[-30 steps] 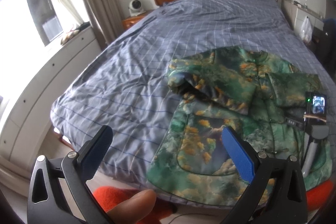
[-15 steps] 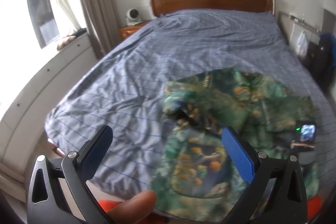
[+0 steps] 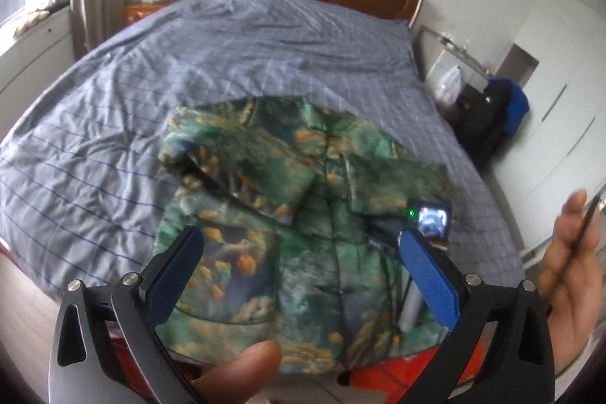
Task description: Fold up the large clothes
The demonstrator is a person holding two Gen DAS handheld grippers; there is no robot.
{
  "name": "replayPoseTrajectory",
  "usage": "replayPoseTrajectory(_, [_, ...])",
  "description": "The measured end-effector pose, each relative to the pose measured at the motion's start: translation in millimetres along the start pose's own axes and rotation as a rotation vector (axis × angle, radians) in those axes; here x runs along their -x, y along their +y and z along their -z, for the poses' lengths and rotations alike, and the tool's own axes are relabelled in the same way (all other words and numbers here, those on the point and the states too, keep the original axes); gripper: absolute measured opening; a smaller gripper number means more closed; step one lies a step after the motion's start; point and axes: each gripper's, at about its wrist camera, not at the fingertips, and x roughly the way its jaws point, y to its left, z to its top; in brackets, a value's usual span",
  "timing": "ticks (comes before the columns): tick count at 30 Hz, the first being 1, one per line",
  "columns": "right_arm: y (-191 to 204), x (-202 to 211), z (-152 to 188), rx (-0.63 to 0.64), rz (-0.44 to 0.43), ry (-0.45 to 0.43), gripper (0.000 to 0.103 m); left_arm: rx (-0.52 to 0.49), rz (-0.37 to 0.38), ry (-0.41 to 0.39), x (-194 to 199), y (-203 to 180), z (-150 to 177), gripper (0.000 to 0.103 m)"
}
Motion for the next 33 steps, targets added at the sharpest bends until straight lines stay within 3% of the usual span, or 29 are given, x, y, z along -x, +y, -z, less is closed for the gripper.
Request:
replayPoseTrajectory(6, [0, 0, 0, 0.000, 0.000, 0.000, 0.103, 0.006, -0.115, -0.069, 1, 10, -1, 0.103])
replayPoseTrajectory(15, [-1, 0, 0, 0.001, 0.000, 0.000, 0.103, -0.042, -0.085, -0.003, -14, -2, 15, 0.103])
replayPoseTrajectory(21, [-1, 0, 0, 0.001, -0.001, -0.001, 0.103, -0.075, -0.196, -0.025, -8, 6, 10, 0.103])
replayPoseTrajectory(28, [-1, 0, 0, 0.001, -0.001, 0.000, 0.103, -0.217, -0.251, 0.009, -21, -38, 21, 0.103])
replayPoseTrajectory(33, [0, 0, 0, 0.001, -0.001, -0.001, 0.103, -0.193, -0.273, -0.002, -15, -5, 11, 0.103])
